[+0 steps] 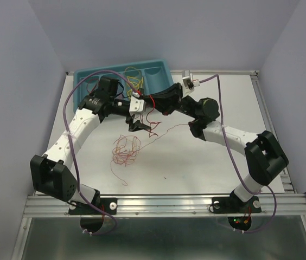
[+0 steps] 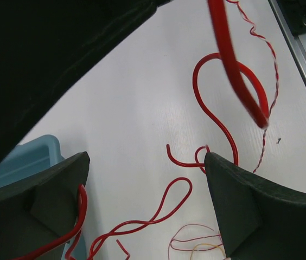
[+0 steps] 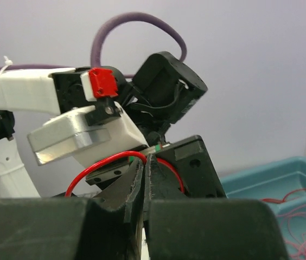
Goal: Untangle the cables
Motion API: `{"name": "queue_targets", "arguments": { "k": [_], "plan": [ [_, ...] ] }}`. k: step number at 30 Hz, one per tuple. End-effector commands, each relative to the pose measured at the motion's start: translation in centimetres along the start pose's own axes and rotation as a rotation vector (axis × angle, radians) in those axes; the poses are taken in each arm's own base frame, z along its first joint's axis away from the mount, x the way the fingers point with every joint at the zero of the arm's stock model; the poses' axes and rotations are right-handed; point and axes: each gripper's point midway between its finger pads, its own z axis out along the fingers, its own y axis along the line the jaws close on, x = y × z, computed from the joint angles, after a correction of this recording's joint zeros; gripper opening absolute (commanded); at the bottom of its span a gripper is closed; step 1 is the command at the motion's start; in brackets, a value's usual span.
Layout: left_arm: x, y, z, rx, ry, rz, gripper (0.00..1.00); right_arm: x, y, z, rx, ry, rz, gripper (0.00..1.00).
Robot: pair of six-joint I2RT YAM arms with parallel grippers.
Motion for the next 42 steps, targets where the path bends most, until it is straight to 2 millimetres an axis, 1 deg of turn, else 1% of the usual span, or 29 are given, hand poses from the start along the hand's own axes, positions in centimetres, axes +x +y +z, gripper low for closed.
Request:
{"name": "queue_targets", "arguments": {
  "k": [1, 2, 3, 5, 6, 7, 8, 9, 11, 12, 13, 15, 16, 20, 22, 25, 26, 27, 28, 30, 31, 33, 34, 35, 38, 39, 41, 42],
  "plan": [
    [-1.3, 0.3, -1.1, -0.019, 0.034, 0.041, 0.99, -4.8, 3.8, 1.8, -0.165, -0.071, -0.104, 0.00],
    [-1.4, 0.4, -1.1, -0.029, 0.034, 0.044, 0.99, -4.8, 3.9, 1.9, -0.168, -0.068, -0.106, 0.00],
    [-1.9, 1.0, -1.3, -0.068, 0.027, 0.036, 0.99, -4.8, 4.0, 1.9, -0.171, -0.064, -0.104, 0.01],
    [-2.0, 1.5, -1.6, -0.121, 0.030, 0.030, 0.99, -4.6, 3.8, 2.0, -0.164, -0.051, -0.091, 0.01],
    [-2.6, 2.6, -1.8, -0.176, 0.021, 0.032, 0.99, -4.4, 3.8, 2.1, -0.169, -0.040, -0.085, 0.00],
    [-2.7, 2.8, -2.0, -0.190, 0.019, 0.039, 0.99, -4.1, 3.7, 2.1, -0.167, -0.023, -0.068, 0.00],
    [-3.2, 2.6, -2.1, -0.197, 0.011, 0.049, 0.99, -4.2, 3.8, 2.2, -0.172, -0.022, -0.068, 0.01],
    [-3.2, 2.5, -2.1, -0.191, 0.005, 0.042, 0.99, -4.0, 3.7, 2.1, -0.171, -0.015, -0.067, 0.00],
    [-3.8, 2.2, -2.0, -0.169, -0.008, 0.053, 0.99, -3.9, 4.1, 2.2, -0.195, 0.006, -0.059, 0.01],
    [-3.7, 2.1, -2.1, -0.162, 0.000, 0.044, 0.99, -3.9, 4.2, 2.3, -0.202, 0.014, -0.056, 0.01],
    [-3.7, 2.4, -2.2, -0.173, 0.015, 0.053, 0.99, -3.3, 4.2, 2.3, -0.209, 0.046, -0.031, 0.01],
    [-4.1, 3.4, -2.6, -0.205, 0.025, 0.065, 0.99, -3.4, 4.2, 2.5, -0.209, 0.056, -0.017, 0.00],
    [-4.3, 3.6, -2.6, -0.218, 0.015, 0.033, 0.99, -3.3, 4.1, 2.6, -0.203, 0.061, -0.005, 0.01],
    [-4.6, 3.5, -2.5, -0.211, -0.002, 0.041, 0.99, -3.2, 4.0, 2.5, -0.197, 0.072, -0.007, 0.01],
    [-4.4, 4.2, -2.7, -0.240, 0.019, 0.045, 0.99, -2.8, 3.8, 2.5, -0.191, 0.088, 0.007, 0.00],
    [-4.9, 6.1, -3.3, -0.325, 0.024, 0.026, 0.99, -2.7, 3.8, 2.3, -0.178, 0.104, 0.024, 0.01],
    [-4.9, 6.4, -3.4, -0.331, 0.021, 0.019, 0.99, -2.4, 3.5, 2.1, -0.158, 0.106, 0.028, 0.01],
    [-5.3, 6.5, -3.5, -0.327, 0.010, 0.014, 0.99, -2.6, 3.7, 1.9, -0.156, 0.101, 0.018, 0.00],
    [-5.3, 6.3, -3.3, -0.311, 0.005, 0.014, 0.99, -2.6, 3.7, 1.9, -0.152, 0.098, 0.005, 0.01],
    [-5.0, 5.3, -3.1, -0.260, 0.015, 0.014, 0.99, -2.4, 3.7, 1.6, -0.150, 0.106, -0.003, 0.00],
    [-5.0, 4.9, -3.0, -0.230, 0.017, 0.060, 0.99, -2.3, 3.9, 1.5, -0.162, 0.113, -0.014, 0.01],
    [-4.9, 4.2, -3.0, -0.189, 0.037, 0.089, 0.99, -2.2, 4.1, 1.4, -0.174, 0.125, -0.017, 0.01],
    [-4.2, 3.3, -3.1, -0.158, 0.066, 0.060, 0.99, -2.2, 4.2, 1.4, -0.181, 0.130, -0.021, 0.01],
    [-4.0, 3.0, -3.2, -0.133, 0.089, 0.067, 0.99, -2.1, 4.3, 1.4, -0.198, 0.146, -0.024, 0.01],
    [-3.5, 2.9, -3.6, -0.114, 0.121, 0.082, 0.99, -1.6, 3.9, 1.3, -0.199, 0.168, -0.012, 0.01],
    [-3.3, 2.2, -3.7, -0.090, 0.125, 0.067, 0.99, -1.5, 3.9, 1.3, -0.198, 0.168, -0.013, 0.01],
    [-3.7, 1.5, -3.8, -0.071, 0.114, 0.081, 0.99, -1.3, 3.9, 1.2, -0.208, 0.178, -0.020, 0.01],
    [-3.5, 0.9, -3.7, -0.055, 0.116, 0.085, 0.99, -1.3, 3.9, 1.2, -0.211, 0.181, -0.023, 0.00]
  ]
}}
